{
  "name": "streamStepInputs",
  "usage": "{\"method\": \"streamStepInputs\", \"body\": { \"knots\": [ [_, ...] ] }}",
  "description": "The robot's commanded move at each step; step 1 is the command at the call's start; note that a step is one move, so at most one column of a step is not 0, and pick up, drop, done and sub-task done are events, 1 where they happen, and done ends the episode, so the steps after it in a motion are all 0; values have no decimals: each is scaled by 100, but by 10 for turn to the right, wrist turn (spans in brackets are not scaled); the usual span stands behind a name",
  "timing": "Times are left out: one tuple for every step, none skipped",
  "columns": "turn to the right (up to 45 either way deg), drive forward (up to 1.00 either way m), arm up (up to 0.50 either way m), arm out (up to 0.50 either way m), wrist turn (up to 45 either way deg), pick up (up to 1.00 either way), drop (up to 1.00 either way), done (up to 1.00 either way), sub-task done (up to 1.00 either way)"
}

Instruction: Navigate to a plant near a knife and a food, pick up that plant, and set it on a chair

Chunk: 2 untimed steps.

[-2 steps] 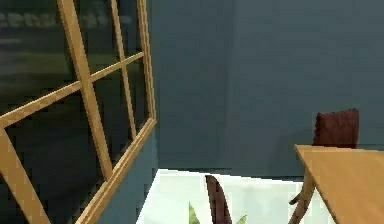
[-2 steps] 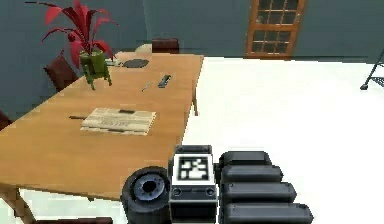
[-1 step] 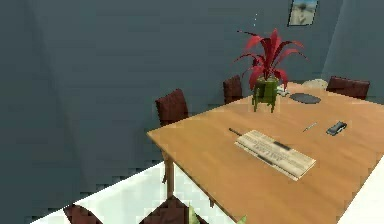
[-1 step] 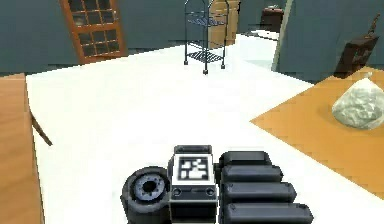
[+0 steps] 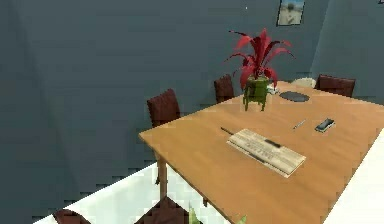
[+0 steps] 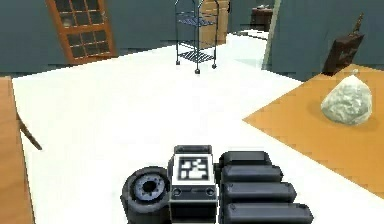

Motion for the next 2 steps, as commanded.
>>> {"method": "streamStepInputs", "body": {
  "knots": [
    [-390, 0, 0, 0, 0, 0, 0, 0, 0],
    [360, 0, 0, 0, 0, 0, 0, 0, 0]
  ]
}}
